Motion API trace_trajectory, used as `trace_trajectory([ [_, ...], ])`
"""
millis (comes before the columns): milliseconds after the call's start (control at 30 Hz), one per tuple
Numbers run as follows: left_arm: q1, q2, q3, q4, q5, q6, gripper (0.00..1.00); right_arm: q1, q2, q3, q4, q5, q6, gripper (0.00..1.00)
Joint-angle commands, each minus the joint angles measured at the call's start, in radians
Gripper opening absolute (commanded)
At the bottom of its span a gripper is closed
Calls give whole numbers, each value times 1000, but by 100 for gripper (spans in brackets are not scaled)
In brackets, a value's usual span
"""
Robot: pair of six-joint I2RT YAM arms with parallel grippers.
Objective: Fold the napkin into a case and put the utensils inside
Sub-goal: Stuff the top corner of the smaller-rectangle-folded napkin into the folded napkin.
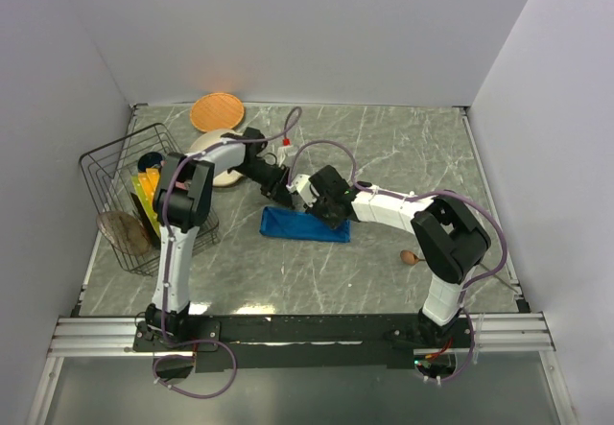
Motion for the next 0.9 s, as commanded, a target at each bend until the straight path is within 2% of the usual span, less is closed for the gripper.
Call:
trace_trajectory([
  [0,22,-128,-2,91,-13,21,51,-3,8,-8,22,0,-20,14],
  [200,0,-94,28,44,-26,63,54,-2,6,-8,24,4,-20,15],
  [400,-29,-85,-8,54,-29,55,62,-2,6,-7,34,10,-19,15],
  [500,-32,-79,-48,94,-52,29,61,-2,6,-13,51,10,-31,15],
  [733,-26,-94,-122,181,-61,-26,54,-3,25,-2,67,47,-66,17],
  [867,-6,-97,-117,238,-75,-109,33,-3,28,2,70,53,-74,20],
])
